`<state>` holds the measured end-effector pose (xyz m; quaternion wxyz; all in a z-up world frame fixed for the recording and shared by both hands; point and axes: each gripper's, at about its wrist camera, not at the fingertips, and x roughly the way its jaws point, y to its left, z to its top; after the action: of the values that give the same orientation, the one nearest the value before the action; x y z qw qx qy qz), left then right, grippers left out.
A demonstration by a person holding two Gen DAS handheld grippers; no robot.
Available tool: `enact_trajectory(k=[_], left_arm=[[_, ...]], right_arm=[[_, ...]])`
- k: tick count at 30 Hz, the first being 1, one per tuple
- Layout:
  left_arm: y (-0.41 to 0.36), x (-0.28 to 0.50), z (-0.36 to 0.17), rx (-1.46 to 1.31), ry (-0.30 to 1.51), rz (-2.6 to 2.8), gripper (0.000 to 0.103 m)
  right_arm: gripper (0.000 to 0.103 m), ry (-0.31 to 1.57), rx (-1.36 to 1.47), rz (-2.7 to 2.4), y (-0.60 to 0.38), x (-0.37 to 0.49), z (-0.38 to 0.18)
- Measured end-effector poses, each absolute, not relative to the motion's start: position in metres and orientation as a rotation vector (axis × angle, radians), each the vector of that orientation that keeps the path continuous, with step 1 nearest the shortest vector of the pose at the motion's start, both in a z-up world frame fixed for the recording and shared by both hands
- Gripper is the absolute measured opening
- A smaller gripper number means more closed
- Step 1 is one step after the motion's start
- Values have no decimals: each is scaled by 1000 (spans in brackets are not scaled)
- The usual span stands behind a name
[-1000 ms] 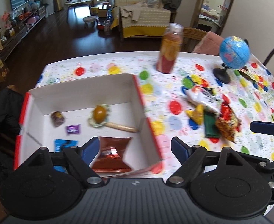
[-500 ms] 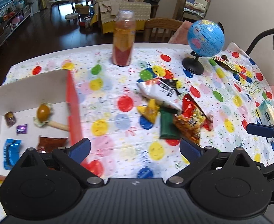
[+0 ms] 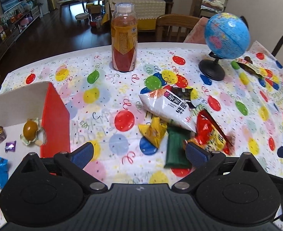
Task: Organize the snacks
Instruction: 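Withdraw both tools from the box toward the remaining snacks, then grasp the red Wangwang snack bag with the right gripper while the left grasps the yellow candy packet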
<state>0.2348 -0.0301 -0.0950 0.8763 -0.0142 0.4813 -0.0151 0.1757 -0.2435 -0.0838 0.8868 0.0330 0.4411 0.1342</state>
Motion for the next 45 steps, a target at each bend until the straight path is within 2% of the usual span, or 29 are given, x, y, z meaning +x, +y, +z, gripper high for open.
enact_trajectory(k=[10,19,24,26,29,32,39,43,45], left_arm=[[-32,279,-135,-16,1071,38,102],[-29,307,-171,-39,1140,43,101],[-31,315,-182,-55,1154,17,101],[-32,318,-185,-61,1155,4,95],[-33,321,-189,-74,1158,-18,93],[-37,322,-191,-71,1162,-58,80],[-37,321,-189,-114,1145,-120,48],[-37,319,-187,-109,1129,-130,39],[-36,317,-185,-105,1126,-122,38]], right_arm=[[92,992,258,115,-239,223,-111],[80,1055,438,-28,-237,249,-145],[79,1075,520,-39,-234,255,-159],[78,1091,540,-32,-232,257,-163],[76,1108,559,-34,-230,260,-169],[70,1126,567,-34,-229,261,-175],[65,1111,579,-21,-233,256,-175],[59,1100,571,-12,-232,253,-172],[56,1097,570,-2,-232,251,-171]])
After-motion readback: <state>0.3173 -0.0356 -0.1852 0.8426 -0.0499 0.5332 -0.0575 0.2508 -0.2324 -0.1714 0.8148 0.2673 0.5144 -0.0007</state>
